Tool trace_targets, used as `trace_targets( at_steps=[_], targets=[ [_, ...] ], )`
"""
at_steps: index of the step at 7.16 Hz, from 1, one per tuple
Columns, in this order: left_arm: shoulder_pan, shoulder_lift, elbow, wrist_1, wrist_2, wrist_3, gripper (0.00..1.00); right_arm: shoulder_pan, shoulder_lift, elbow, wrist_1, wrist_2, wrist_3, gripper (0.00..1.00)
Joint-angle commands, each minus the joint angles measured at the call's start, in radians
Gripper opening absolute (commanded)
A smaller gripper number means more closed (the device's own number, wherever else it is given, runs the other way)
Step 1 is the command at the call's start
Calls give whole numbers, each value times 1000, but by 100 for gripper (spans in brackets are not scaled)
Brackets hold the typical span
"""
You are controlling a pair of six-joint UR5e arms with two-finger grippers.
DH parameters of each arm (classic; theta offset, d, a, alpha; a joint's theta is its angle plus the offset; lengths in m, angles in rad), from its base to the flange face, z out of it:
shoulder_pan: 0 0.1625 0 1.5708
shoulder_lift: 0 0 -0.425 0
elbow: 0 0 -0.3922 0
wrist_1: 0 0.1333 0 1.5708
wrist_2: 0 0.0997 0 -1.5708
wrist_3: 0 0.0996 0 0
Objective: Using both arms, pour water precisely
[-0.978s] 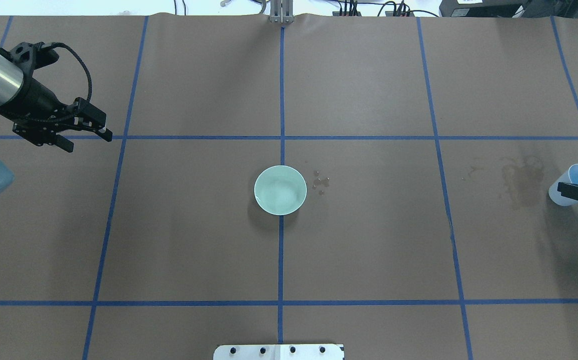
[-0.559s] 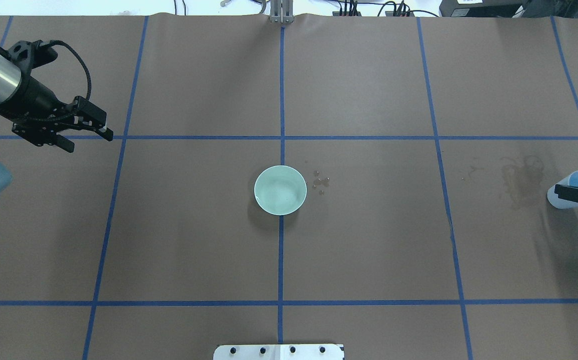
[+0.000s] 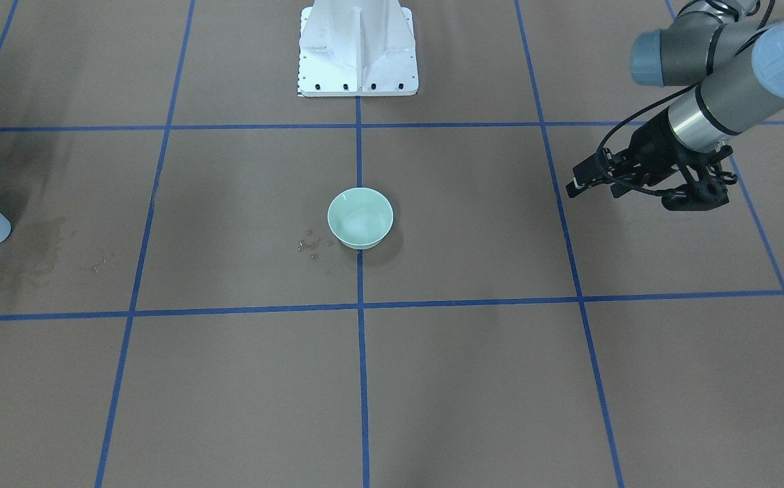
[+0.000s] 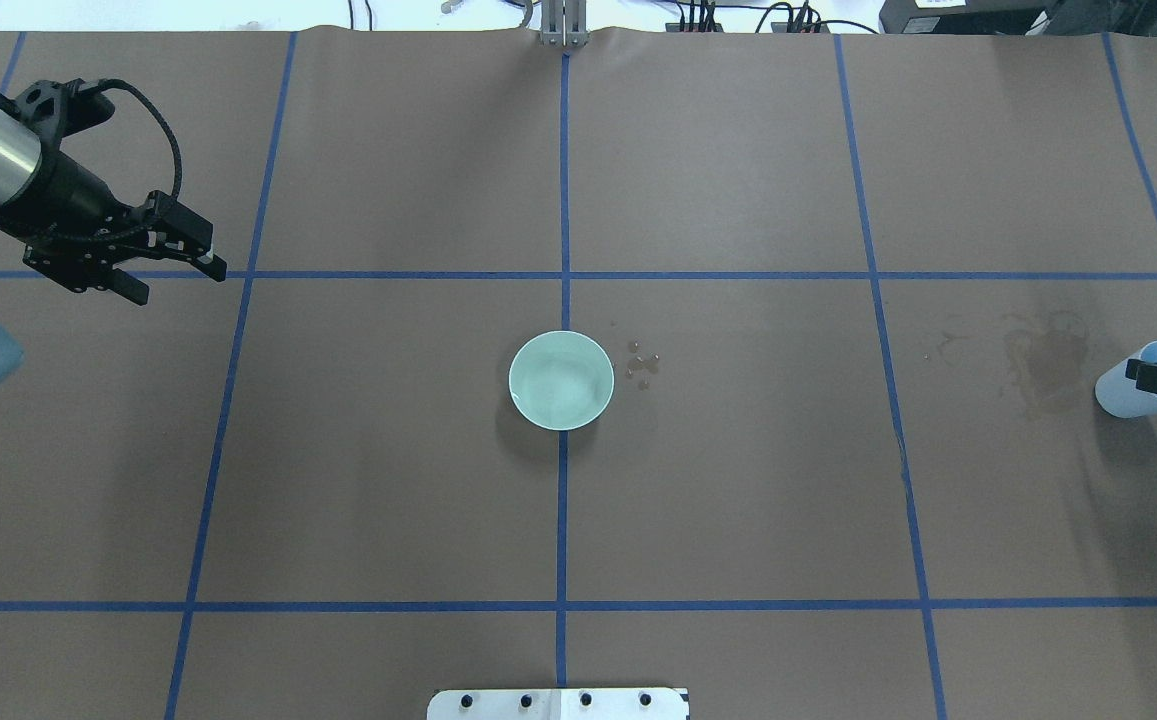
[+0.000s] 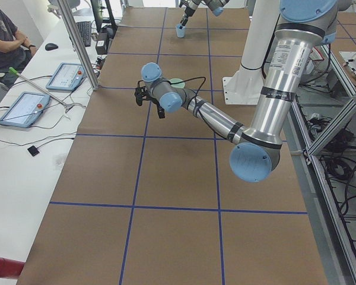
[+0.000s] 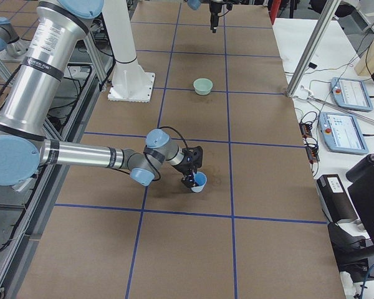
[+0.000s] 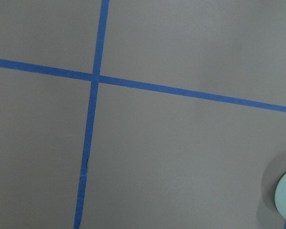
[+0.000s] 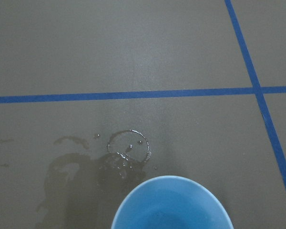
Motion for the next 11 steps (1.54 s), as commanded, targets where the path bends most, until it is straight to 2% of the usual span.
trace_targets(
  at_steps=[1, 2, 3, 5, 6, 8, 10, 11],
  targets=[
    [1, 0, 5, 0, 0, 1, 96, 88, -9, 9, -5, 64, -62, 99],
    [5, 0, 10, 2, 3, 0, 96, 188, 3, 9, -14, 173, -126, 99],
    [4, -2, 13, 2, 3, 1, 96, 262, 17, 11, -75, 260, -184, 99],
    [5, -8, 7, 3, 12, 2, 96, 351, 156, 113, -452, 328, -377, 99],
    [19, -38, 19, 11, 17, -5, 96, 383, 220, 141, -603, 367, -454, 99],
    [162, -174, 86, 15, 156, -105, 96, 480, 337, 143, -861, 508, -610, 99],
    [275, -370, 234, 11, 237, -210, 96, 552, 429, 143, -1119, 536, -898, 99],
    [321, -435, 291, 8, 282, -244, 96, 592, 471, 138, -1229, 616, -983, 99]
  ],
)
